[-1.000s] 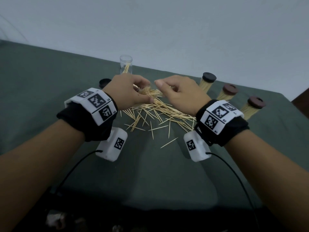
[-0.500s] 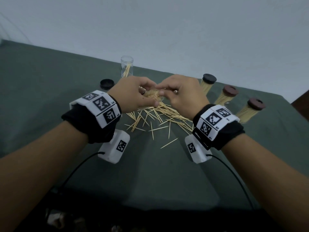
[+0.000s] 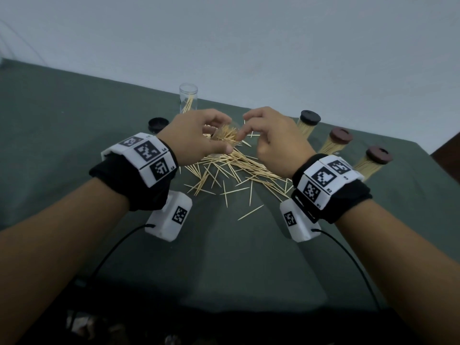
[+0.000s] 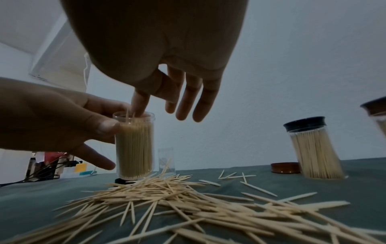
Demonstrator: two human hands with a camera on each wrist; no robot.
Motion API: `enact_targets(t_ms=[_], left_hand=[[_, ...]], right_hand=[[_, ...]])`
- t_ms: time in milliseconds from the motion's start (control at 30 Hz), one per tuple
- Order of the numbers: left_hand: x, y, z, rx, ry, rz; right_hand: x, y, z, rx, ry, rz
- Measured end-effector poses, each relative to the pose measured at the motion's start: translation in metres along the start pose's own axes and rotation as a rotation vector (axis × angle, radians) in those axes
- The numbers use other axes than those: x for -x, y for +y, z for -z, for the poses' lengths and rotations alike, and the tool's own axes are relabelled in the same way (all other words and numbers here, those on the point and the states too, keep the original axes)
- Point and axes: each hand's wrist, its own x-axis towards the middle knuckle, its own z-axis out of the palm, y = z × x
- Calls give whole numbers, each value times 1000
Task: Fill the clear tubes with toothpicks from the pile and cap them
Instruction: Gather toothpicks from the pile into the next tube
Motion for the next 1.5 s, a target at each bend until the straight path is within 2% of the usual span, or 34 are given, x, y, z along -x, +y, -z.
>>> enact_targets(t_ms=[100,267,400,533,700,867,933,1067,1233,1367,1500], left_hand=[[1,0,-1,-5,-28,-9],[1,1,-2,-11,-5,-3],[0,0,-3,-22,-4,-13],[0,0,-2,-14,6,-13],[0,2,-2,-31,27,-20],[1,3,-2,-38,40,-23],[0,4,-2,-33,55,-27],[0,3,-2,-22,62,-13],[1,3,-3,-18,47,-10],[0,3,-2,-23,46,-6],[0,3,-3,-9,50,-6]], right_hand=[[0,1,-2,72,-66,-1],[1,0,-1,-29,4,4],[1,-1,-2,53,-109,-12],[1,-1,0,33,-19,-35],[3,-7,-1,51,-83,-19],[1,-6,-3,8,6,-33],[2,-5,-4,48,-8,-7],[5,-4,-4,-24,43,67],[5,-3,-6,43,-66,59],[5,-2,-4,11,24,43],[6,-1,-4,20,-46,48]])
